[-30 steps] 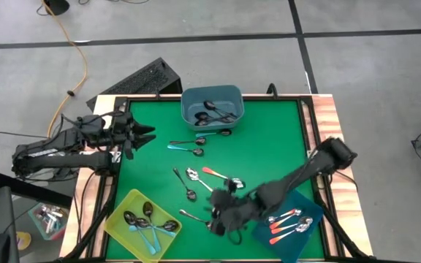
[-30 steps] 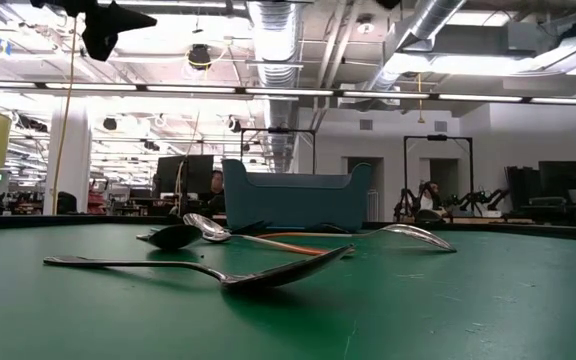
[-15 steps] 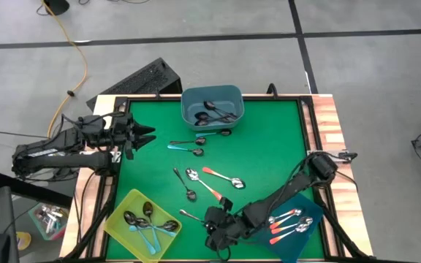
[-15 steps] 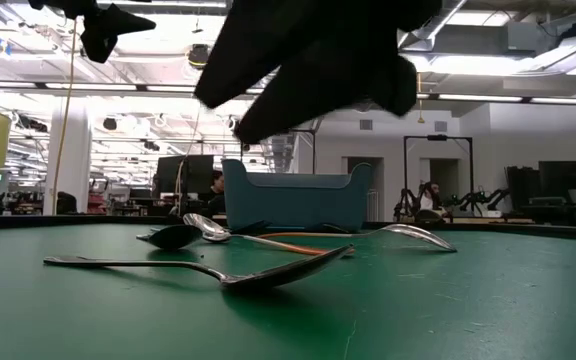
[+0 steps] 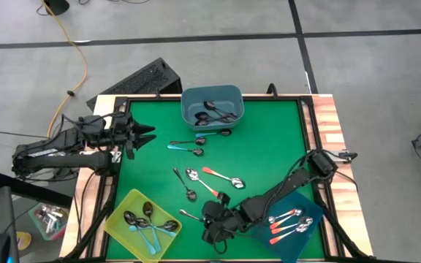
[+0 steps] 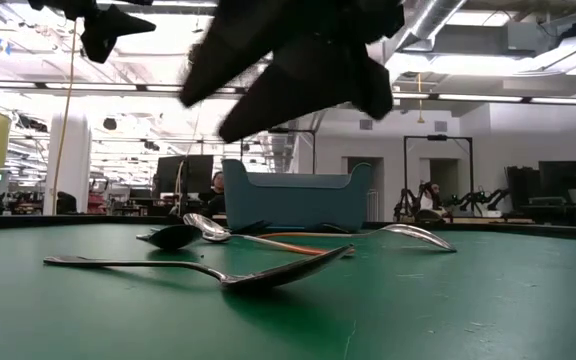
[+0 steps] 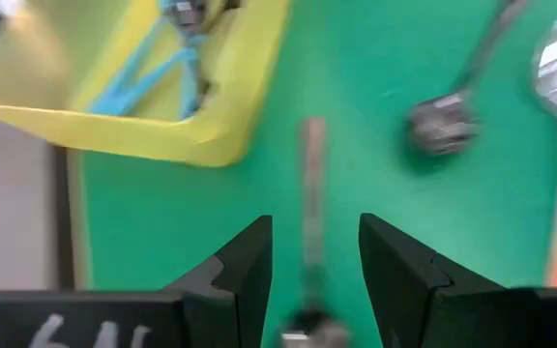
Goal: Sort silverware by color (type)
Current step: Put the orange spoon into the blue bin
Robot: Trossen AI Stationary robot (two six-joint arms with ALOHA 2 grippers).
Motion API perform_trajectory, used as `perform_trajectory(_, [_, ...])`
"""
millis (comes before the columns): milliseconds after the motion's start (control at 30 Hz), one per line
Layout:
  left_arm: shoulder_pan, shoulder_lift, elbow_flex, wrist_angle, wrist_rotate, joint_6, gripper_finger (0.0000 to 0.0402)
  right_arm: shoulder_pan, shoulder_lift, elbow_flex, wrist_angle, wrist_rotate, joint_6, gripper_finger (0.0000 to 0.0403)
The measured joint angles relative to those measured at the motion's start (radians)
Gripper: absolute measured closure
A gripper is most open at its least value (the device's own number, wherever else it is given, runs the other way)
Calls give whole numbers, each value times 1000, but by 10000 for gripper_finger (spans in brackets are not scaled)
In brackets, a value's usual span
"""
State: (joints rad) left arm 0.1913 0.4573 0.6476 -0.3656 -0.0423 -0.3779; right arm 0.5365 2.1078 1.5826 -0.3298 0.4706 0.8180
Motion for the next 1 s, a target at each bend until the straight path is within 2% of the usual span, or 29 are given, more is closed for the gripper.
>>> perform_trajectory(233, [0,0,0,-2,-51,0,232,-23,-105,2,-233,55,-139,239])
perform_trajectory(333, [0,0,0,-3,-85,0,232,-37,-114,2,-262,76,-239,239])
perform_trajectory(500, [0,0,0,-3,-131,3,232,-81,-138,-39,-301,38,-326,239])
perform_trajectory(600, [0,1,0,-3,-152,22,232,-104,-237,-202,-157,2,-336,239])
perform_trajectory(833, [0,1,0,-3,-256,28,232,-134,-411,-699,455,-31,-171,239])
perform_trajectory(933, [0,1,0,3,-261,32,232,-154,-434,-833,686,-31,-98,239])
perform_trajectory(1000, [0,1,0,4,-258,38,232,-175,-434,-864,773,-29,-89,239])
